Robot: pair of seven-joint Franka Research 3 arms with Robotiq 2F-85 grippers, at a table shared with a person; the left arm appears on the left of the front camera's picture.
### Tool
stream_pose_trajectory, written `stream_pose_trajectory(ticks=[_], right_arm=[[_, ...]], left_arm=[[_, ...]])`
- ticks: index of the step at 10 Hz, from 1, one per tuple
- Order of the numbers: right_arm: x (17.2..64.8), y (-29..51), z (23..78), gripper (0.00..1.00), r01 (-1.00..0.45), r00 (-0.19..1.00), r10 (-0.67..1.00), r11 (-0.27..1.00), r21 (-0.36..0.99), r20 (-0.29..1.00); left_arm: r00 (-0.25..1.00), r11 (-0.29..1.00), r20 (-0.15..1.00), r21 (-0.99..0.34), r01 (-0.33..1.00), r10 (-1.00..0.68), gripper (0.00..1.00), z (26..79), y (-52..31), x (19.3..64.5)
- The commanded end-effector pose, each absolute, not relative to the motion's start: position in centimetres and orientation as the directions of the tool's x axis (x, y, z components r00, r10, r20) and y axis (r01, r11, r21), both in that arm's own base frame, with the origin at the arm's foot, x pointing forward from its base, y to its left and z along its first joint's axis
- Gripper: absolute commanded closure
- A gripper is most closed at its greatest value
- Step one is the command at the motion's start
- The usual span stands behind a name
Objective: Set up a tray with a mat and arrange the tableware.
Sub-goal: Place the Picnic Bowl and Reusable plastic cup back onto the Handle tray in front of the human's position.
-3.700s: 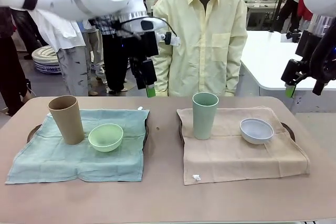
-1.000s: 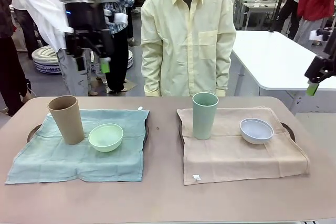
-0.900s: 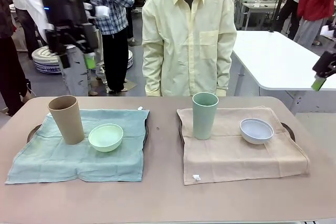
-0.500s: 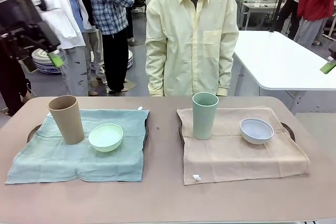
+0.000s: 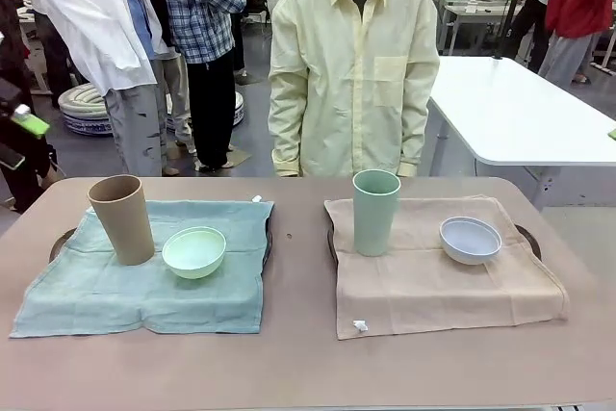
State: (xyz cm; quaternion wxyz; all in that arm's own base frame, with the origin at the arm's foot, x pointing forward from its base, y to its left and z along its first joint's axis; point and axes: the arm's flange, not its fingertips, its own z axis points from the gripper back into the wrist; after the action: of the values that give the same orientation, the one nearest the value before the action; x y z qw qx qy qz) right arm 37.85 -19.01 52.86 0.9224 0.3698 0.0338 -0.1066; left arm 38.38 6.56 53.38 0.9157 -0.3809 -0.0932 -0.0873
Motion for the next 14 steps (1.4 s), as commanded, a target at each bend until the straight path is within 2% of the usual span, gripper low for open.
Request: stream_pose_trajectory(ticks=[1,3,4,5,6,7,8,10,14], right_arm=[[37.0,-19.5,51.7,0.0,0.265,0.964,-0.186,0.688,0.676,-0.189],[36.1,-18.5,51.3,0.0,0.304,0.953,-0.223,0.736,0.605,-0.207],[37.0,-20.0,51.5,0.0,0.265,0.964,-0.189,0.689,0.675,-0.186],[37.0,-20.0,51.5,0.0,0.265,0.964,-0.189,0.689,0.675,-0.186],[36.8,-19.8,51.3,0.0,0.276,0.961,-0.193,0.702,0.656,-0.197],[37.2,-20.2,51.3,0.0,0.22,0.974,-0.107,0.647,0.73,-0.2],[37.6,-21.7,50.5,0.0,0.23,0.97,-0.052,0.526,0.819,-0.239],[37.4,-25.0,49.0,0.0,0.273,0.96,-0.051,0.39,0.879,-0.275],[37.3,-27.2,47.3,0.0,0.364,0.931,-0.084,0.304,0.88,-0.356]], left_arm=[[0.96,0.601,0.268,-0.756,0.259,-0.076,0.0,52.4,9.4,36.9],[0.947,0.616,0.288,-0.724,0.311,-0.14,0.0,53.0,9.2,36.9],[0.93,0.657,0.284,-0.659,0.366,-0.233,0.0,54.4,7.1,36.8],[0.958,0.614,0.272,-0.742,0.269,-0.091,0.0,52.3,10.2,36.5],[0.95,0.624,0.278,-0.72,0.304,-0.143,0.0,52.9,9.1,36.6],[0.949,0.604,0.273,-0.733,0.311,-0.157,0.0,52.7,8.4,37.1],[0.959,0.567,0.252,-0.775,0.28,-0.128,0.0,52.0,9.6,37.4],[0.974,0.513,0.211,-0.83,0.22,-0.077,0.0,50.4,13.3,36.8],[0.986,0.462,0.164,-0.873,0.158,-0.026,0.0,48.4,18.8,36.2]])
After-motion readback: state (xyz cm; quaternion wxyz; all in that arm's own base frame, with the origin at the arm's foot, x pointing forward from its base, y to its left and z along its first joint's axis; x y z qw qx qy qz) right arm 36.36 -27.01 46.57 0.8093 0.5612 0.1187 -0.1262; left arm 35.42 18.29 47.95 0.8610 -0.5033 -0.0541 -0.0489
